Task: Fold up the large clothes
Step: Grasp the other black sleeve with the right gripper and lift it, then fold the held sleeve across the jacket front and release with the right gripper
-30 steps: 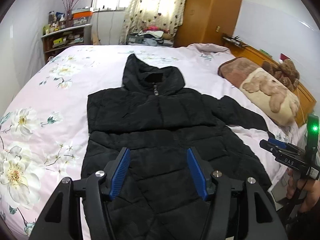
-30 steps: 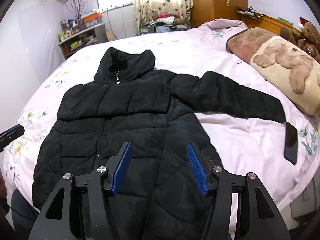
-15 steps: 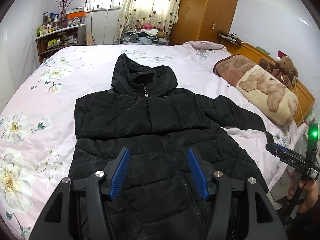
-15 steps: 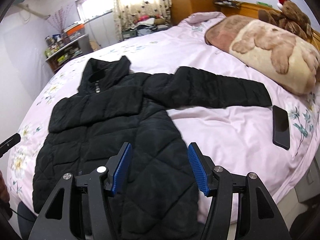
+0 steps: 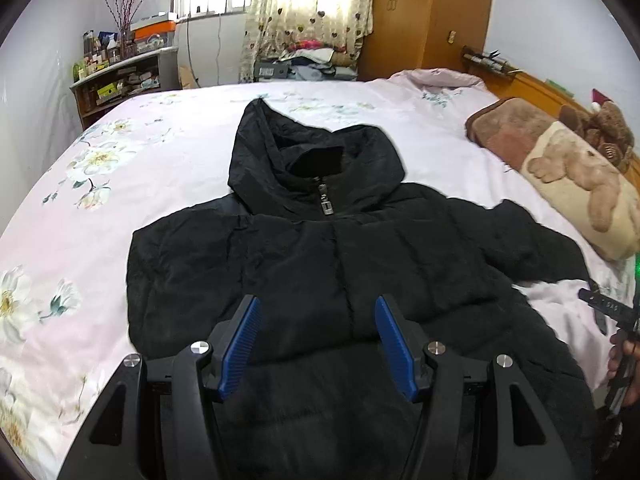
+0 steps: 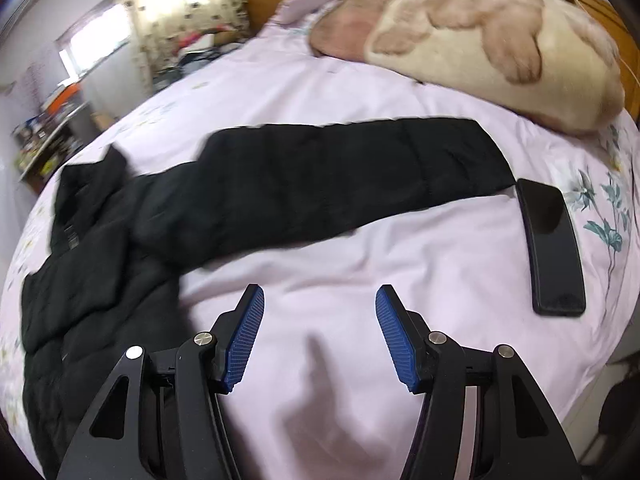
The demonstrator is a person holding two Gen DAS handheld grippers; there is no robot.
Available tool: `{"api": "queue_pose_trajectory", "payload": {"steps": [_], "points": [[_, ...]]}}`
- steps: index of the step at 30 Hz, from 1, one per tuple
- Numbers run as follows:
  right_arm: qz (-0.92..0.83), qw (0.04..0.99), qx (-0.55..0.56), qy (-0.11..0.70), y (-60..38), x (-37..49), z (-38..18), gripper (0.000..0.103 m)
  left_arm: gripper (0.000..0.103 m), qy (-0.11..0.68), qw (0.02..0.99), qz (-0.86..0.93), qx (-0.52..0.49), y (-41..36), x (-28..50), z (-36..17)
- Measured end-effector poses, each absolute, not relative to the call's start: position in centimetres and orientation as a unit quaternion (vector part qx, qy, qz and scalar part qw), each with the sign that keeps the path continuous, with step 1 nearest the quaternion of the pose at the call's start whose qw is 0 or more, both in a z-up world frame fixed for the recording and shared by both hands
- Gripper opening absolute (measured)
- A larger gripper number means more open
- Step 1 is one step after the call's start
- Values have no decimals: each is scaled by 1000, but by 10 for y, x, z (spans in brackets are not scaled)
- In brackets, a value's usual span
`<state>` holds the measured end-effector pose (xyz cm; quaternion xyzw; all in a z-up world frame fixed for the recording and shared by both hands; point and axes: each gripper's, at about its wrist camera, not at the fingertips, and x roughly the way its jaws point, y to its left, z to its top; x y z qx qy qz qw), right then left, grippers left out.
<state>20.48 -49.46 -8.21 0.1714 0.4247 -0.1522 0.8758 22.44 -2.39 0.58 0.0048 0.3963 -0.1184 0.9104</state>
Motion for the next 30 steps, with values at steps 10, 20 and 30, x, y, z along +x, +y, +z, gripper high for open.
{"api": "queue_pose_trajectory", "payload": {"steps": [10, 20, 30], "points": [[-188, 845, 258, 429, -564, 244, -127, 59, 62, 440, 893, -91, 3, -11, 266, -50], [-212, 838, 302, 401, -584, 259, -136, 59, 63, 436, 896, -88, -3, -1, 270, -70], [-200, 849, 322, 367, -588, 257, -107, 12, 63, 448, 890, -79, 7, 1, 264, -62]]}}
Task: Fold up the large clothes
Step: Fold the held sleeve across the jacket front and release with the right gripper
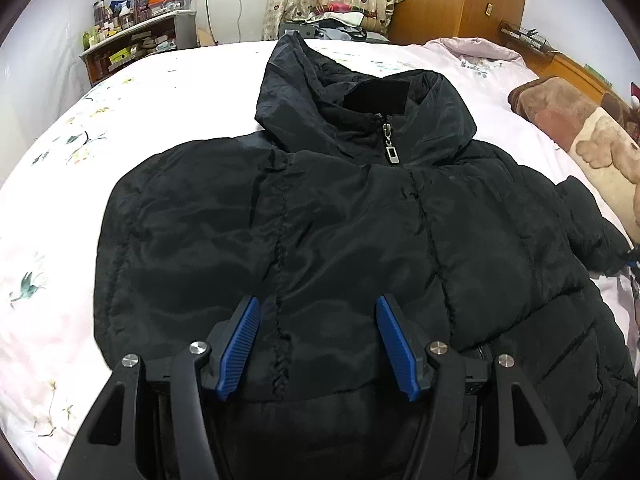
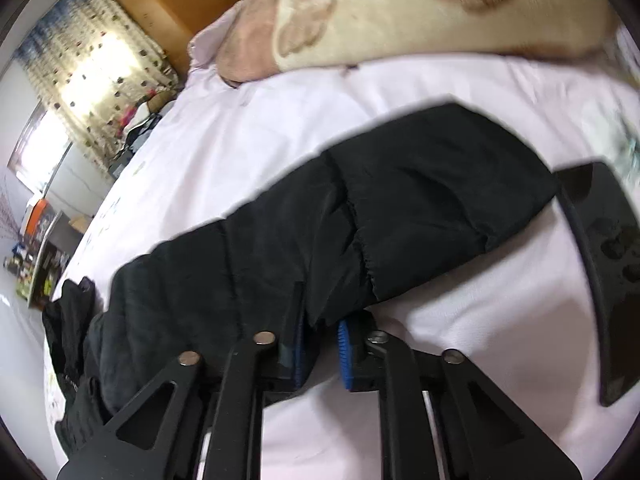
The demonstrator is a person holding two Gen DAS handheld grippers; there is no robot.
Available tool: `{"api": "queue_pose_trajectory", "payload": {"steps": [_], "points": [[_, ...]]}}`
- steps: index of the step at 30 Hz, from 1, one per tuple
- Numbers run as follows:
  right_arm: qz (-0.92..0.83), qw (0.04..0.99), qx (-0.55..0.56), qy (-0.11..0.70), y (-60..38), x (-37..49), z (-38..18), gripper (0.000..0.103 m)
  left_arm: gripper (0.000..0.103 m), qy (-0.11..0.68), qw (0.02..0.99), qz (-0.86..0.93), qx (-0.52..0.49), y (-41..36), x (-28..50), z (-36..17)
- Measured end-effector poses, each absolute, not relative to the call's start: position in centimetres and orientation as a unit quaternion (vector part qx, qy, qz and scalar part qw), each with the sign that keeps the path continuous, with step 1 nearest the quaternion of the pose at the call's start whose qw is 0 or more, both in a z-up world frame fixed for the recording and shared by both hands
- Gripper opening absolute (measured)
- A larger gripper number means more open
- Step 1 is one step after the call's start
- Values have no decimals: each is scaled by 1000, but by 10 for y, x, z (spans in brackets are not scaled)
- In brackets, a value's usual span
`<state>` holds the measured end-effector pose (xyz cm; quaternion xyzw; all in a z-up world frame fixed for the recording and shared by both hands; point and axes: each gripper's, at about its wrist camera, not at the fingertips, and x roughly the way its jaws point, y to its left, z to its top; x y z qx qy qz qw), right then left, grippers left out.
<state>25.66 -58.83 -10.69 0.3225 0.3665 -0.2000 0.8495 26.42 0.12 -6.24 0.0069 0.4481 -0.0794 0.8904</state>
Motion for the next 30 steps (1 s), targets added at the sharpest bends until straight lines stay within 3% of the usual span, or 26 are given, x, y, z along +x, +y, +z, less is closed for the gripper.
{"api": "queue_pose_trajectory", "payload": {"steps": [17, 23, 30], "points": [[-41, 946, 162, 279, -422, 258, 81, 9, 63, 412, 907, -85, -36, 39, 208, 4], [40, 942, 112, 313, -336, 280, 72, 9, 63, 389, 916, -82, -55, 60, 185, 23], [94, 913, 87, 386, -256, 315, 14, 9, 63, 382, 919, -63, -70, 93, 163, 30]]}}
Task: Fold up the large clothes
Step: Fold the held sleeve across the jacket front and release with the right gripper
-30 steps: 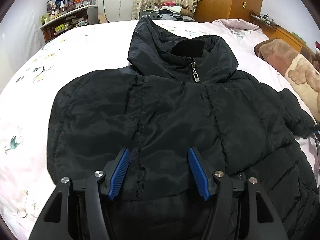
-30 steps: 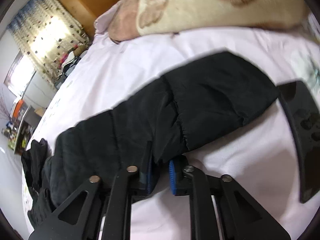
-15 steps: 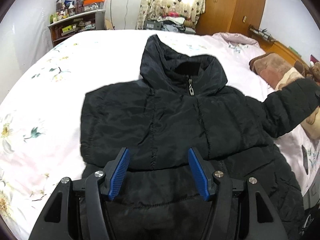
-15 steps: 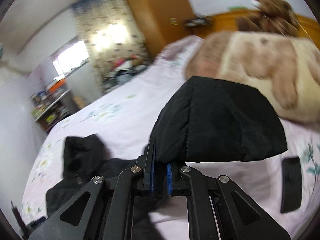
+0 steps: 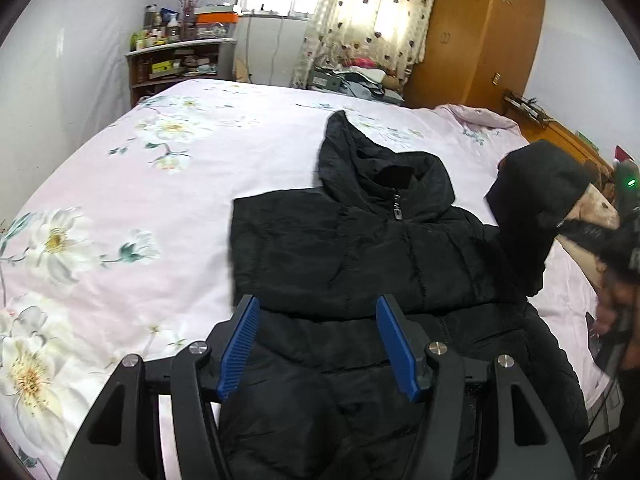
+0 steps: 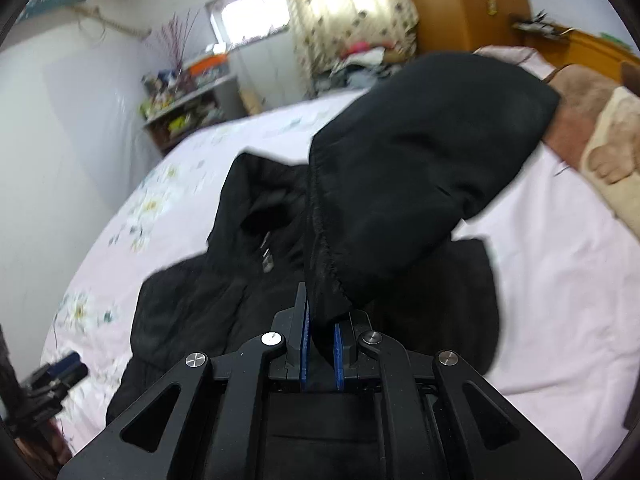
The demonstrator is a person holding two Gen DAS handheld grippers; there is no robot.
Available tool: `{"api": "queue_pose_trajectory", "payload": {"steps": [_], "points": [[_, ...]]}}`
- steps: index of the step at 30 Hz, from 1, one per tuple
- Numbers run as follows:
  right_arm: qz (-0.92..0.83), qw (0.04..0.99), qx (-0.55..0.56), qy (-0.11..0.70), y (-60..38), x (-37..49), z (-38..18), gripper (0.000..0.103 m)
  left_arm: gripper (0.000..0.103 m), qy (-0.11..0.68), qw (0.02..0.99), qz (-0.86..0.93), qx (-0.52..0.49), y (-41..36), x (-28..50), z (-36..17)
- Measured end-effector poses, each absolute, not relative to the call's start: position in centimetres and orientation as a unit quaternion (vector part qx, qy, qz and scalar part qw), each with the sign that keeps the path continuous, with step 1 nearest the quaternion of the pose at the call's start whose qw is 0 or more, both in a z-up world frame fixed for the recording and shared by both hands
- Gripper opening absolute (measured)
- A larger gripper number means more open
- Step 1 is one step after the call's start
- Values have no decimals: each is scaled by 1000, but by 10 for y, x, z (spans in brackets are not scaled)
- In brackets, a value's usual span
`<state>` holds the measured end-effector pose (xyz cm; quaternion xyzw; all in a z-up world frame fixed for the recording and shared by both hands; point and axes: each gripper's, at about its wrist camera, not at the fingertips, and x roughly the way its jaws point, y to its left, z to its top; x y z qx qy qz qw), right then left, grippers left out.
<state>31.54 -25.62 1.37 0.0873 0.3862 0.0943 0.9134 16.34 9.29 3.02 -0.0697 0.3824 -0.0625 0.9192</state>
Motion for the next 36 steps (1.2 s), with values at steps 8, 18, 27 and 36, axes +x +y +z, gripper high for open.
{"api": "queue_pose_trajectory", "payload": {"steps": [8, 18, 27, 36], "points": [[147, 873, 68, 460, -190, 344, -53, 37, 63, 392, 913, -43, -99, 116, 167, 17], [202, 881, 57, 423, -203, 309, -36, 54, 63, 385, 916, -74, -89, 91, 200, 21], [47, 904, 91, 415, -323, 320, -47, 39, 63, 379, 909, -165, -49, 1, 259, 3], [41, 875, 85, 476, -321, 342, -118, 38, 51, 442, 887, -135, -7, -23, 289, -80]]}}
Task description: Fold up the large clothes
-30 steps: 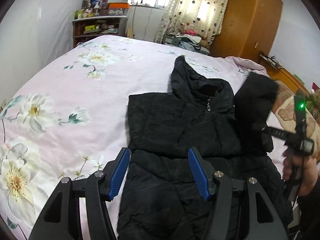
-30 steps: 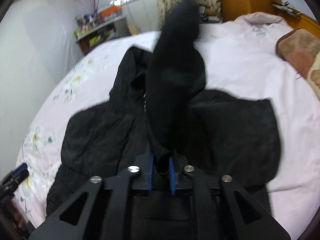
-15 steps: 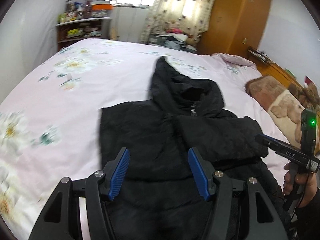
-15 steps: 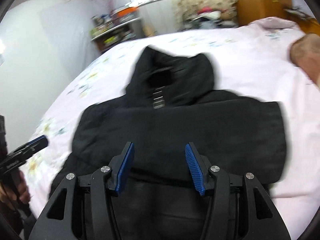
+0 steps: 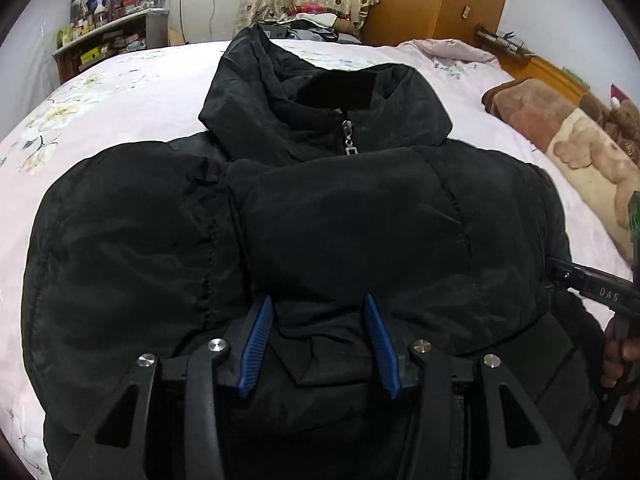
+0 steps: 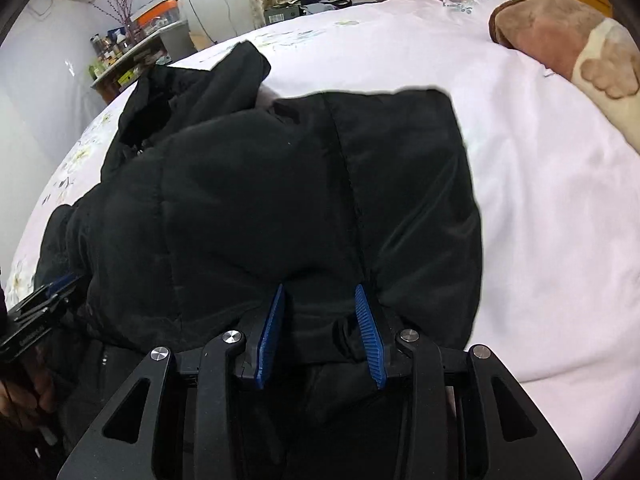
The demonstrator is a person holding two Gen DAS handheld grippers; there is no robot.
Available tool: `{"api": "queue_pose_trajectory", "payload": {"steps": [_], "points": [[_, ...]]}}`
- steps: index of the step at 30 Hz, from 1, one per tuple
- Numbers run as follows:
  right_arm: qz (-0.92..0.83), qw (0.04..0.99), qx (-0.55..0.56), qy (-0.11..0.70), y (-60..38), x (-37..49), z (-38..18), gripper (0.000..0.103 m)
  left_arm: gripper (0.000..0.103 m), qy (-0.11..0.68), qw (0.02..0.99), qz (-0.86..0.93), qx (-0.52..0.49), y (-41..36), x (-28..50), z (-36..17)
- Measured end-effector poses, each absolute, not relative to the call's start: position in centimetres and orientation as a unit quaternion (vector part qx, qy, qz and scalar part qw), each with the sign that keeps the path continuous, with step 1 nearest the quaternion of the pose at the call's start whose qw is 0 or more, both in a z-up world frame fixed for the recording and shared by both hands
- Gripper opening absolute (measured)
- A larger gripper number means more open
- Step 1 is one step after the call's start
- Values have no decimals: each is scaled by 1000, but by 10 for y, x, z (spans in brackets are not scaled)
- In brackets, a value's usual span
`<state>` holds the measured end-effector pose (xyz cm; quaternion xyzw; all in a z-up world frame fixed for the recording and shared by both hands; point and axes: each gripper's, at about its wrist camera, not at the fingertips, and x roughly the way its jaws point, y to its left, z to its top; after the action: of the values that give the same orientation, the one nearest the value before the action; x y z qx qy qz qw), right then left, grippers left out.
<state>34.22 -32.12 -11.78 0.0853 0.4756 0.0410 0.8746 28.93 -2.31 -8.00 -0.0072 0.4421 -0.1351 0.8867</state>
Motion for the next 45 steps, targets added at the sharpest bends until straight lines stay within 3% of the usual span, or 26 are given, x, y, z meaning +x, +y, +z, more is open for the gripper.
{"api": "queue_pose_trajectory", "payload": {"steps": [7, 13, 18, 22, 29, 36, 42, 45], "points": [[45, 878, 76, 470, -322, 341, -100, 38, 49, 458, 879, -131, -26, -15, 283, -56], [43, 914, 73, 397, -338, 356, -48, 38, 49, 384, 915, -125, -4, -17, 300, -10], [21, 901, 76, 427, -346, 406, -70, 38, 50, 444, 890, -95, -24, -10, 347, -60], [17, 882, 38, 470, -339, 420, -103, 37, 52, 429, 897, -102, -20, -10, 342, -78], [7, 877, 38, 480, -343, 413, -109, 37, 52, 437, 894, -101, -12, -12, 341, -72], [44, 904, 51, 422, -332, 355, -52, 38, 50, 397, 909, -125, -29, 9, 297, -23], [54, 883, 52, 464, -312, 341, -86, 37, 52, 439, 891, -114, -10, 9, 291, -65], [51, 879, 72, 469, -315, 342, -91, 38, 52, 441, 891, -109, -12, 8, 290, -59]]}}
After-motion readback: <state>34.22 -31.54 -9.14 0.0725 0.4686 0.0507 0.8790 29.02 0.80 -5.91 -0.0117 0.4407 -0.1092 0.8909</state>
